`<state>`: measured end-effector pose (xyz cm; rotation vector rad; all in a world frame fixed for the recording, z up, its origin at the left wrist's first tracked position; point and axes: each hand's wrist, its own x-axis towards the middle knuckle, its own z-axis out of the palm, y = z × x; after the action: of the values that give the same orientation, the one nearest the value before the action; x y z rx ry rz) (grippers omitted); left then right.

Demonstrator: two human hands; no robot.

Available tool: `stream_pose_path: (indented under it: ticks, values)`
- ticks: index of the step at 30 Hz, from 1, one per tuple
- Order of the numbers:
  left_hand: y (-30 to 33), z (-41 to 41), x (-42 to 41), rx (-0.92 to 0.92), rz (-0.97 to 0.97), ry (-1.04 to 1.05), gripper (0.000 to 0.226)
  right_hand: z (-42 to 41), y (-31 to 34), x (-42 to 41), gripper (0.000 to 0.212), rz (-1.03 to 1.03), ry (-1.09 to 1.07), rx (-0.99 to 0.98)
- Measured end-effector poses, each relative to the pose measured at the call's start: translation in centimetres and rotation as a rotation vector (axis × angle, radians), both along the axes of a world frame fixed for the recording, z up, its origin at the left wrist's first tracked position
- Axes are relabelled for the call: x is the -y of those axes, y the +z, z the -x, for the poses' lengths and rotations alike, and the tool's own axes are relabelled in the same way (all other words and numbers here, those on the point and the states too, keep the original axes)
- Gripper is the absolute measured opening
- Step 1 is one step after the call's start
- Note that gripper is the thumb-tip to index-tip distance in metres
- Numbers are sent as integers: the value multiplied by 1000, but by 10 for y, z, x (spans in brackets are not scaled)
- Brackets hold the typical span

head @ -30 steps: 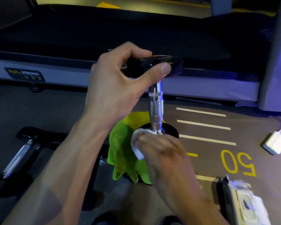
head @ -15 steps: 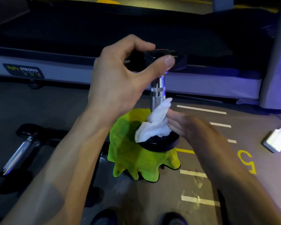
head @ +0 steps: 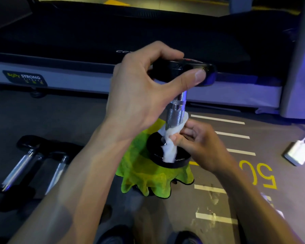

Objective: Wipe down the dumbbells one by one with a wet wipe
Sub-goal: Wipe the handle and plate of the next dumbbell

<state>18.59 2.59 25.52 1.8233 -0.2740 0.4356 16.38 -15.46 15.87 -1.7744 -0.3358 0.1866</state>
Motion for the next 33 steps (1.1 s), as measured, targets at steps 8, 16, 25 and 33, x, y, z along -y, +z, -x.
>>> stream_pose_path:
  ticks: [8,16,25,33]
  values:
    - [-4,0,-11,16,37,-12,37,-4,1,10,24,-15,131,-11]
    - [-7,-3,-13,19,36,42,40,-3,-1,-17,28,200,-27,132]
    - [-8,-5,-12,14,81,-73,35,-11,28,-41,38,-488,-140,-257]
    - [-8,1,-9,41,118,-111,34,-20,48,-72,56,-577,-391,-438]
